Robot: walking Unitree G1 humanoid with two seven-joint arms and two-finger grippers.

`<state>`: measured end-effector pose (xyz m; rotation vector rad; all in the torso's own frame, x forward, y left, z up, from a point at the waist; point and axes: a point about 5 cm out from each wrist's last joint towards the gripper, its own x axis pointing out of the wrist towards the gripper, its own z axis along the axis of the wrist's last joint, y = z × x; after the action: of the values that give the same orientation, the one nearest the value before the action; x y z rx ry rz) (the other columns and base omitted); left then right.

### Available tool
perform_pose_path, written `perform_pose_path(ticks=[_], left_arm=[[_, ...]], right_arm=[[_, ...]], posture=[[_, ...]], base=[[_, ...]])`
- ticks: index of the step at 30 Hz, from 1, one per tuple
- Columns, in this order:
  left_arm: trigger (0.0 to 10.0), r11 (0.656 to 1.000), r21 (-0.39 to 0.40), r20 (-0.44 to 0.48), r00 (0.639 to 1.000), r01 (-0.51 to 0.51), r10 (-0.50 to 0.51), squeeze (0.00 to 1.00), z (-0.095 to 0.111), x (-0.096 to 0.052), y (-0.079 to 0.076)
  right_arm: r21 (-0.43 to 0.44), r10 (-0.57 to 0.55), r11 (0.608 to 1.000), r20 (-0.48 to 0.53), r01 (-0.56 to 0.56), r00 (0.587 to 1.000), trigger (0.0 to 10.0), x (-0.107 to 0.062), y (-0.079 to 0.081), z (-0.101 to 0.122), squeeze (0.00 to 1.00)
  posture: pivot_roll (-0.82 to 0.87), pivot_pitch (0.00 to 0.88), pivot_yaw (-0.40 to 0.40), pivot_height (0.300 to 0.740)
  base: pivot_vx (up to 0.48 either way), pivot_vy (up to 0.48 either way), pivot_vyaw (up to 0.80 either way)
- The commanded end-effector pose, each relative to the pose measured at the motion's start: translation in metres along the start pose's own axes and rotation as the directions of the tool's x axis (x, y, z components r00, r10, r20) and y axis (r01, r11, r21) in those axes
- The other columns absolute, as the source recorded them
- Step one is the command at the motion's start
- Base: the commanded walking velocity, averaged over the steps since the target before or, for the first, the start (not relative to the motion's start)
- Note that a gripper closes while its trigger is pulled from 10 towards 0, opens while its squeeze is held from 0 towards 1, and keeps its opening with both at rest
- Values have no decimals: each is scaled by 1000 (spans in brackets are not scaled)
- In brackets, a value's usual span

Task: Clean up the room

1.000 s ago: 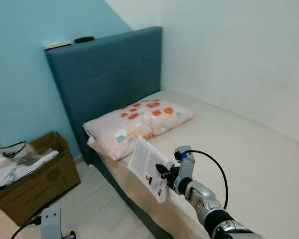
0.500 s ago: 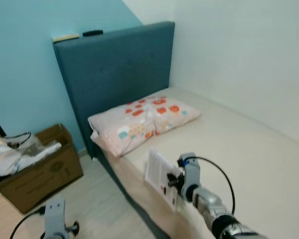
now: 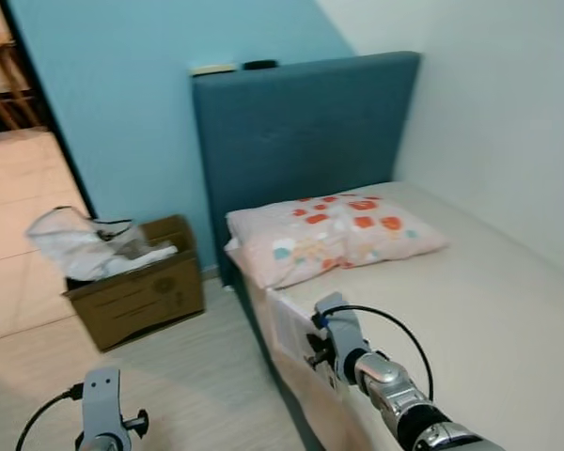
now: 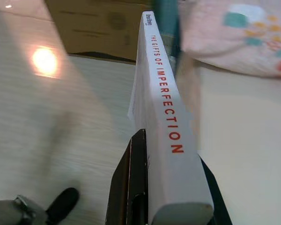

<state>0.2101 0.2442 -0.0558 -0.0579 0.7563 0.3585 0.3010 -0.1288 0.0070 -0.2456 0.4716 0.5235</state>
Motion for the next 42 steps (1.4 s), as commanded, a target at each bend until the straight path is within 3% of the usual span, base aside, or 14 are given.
perform_pose_path(ticks=[1,5,8,12,17,32,35,42], left_arm=[[10000,1000,3,-5,1000,6,-6,0,-3,-1,-2],[10000,1000,0,-2,1000,7,-7,0,-3,-1,-3],[10000,999,-11,28,999,35,-34,0,3,0,-7],[10000,997,-12,59,996,71,-70,0,11,1,-13],[10000,991,22,150,980,131,-133,0,36,4,-25],[10000,980,29,213,957,195,-197,0,54,4,-43],[10000,969,69,240,939,238,-248,0,61,3,-53],[10000,965,88,243,934,248,-262,0,63,3,-55]], right_arm=[[-34,-24,999,17,24,1000,10000,-2,-7,2,0],[-53,-27,998,2,27,1000,10000,-3,-7,-1,0],[-114,-62,992,-57,55,996,10000,-7,-11,-11,0],[-116,-83,991,-87,73,993,10000,-9,-13,-17,0],[-116,-131,986,-137,116,982,10000,-15,-20,-28,0],[-146,-200,974,-188,174,962,10000,-22,-30,-38,0],[-142,-277,957,-202,252,939,10000,-26,-40,-40,0],[-130,-303,951,-195,282,933,10000,-28,-45,-38,0]], posture=[[17,0,-20,693],[15,0,-20,693],[11,0,-22,693],[8,0,-23,693],[6,0,-27,693],[-4,0,-37,693],[-8,0,-37,693],[-13,0,-33,693]], base=[[0,0,794],[0,0,794],[0,0,794],[0,0,794],[0,0,794],[0,0,794],[0,0,0],[0,0,0]])
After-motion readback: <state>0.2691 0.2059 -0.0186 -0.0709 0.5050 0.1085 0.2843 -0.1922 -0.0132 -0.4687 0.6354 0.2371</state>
